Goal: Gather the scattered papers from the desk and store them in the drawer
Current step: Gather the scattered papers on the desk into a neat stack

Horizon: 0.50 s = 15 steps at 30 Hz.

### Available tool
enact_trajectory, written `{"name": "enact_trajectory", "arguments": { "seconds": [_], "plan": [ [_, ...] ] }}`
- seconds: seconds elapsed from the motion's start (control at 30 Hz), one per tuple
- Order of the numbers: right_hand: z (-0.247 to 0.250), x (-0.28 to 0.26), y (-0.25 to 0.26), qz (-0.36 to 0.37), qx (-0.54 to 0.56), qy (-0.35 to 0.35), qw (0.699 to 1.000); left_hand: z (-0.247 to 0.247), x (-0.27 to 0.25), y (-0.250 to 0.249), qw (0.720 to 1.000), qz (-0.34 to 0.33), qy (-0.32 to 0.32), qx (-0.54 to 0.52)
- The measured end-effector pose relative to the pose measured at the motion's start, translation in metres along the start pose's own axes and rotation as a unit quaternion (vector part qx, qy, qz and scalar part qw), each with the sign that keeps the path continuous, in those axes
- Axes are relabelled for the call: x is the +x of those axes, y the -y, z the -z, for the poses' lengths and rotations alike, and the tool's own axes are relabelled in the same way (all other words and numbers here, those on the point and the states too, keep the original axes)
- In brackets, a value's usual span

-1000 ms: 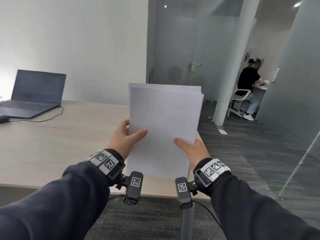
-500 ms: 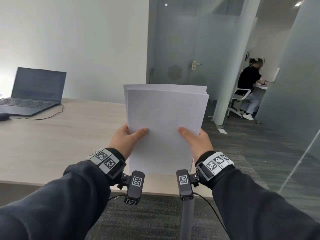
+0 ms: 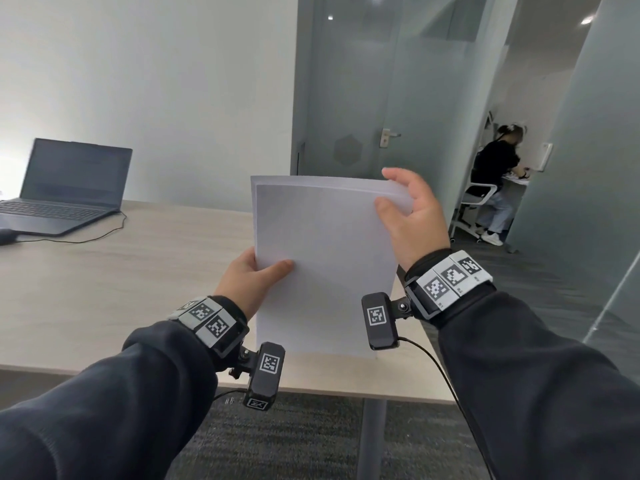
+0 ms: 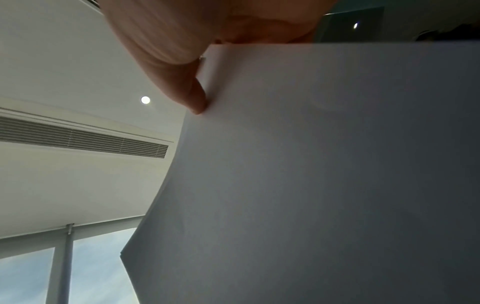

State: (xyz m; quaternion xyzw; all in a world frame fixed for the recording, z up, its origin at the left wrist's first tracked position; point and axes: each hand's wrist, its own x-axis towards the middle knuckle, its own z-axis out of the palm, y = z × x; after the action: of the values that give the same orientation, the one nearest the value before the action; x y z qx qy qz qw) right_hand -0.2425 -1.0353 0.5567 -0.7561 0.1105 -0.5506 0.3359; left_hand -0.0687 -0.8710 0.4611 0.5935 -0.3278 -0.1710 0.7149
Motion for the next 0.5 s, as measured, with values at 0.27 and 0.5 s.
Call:
{"name": "enact_trajectory", "arguments": {
  "seconds": [0.27,0.5],
  "plan": [
    [-0.0019,-0.0063,-0.008,-0.025,0.001,-0.022,0.999,0.0005,-0.0026,0.0,1.0,-0.002,0.003,0.001],
    [-0.0009,-0.0064,-0.0071,-0.033,0.003,-0.025,0.999,0.0034,-0.0011,0.003,1.0,-0.005,0.003,0.008]
  ]
}}
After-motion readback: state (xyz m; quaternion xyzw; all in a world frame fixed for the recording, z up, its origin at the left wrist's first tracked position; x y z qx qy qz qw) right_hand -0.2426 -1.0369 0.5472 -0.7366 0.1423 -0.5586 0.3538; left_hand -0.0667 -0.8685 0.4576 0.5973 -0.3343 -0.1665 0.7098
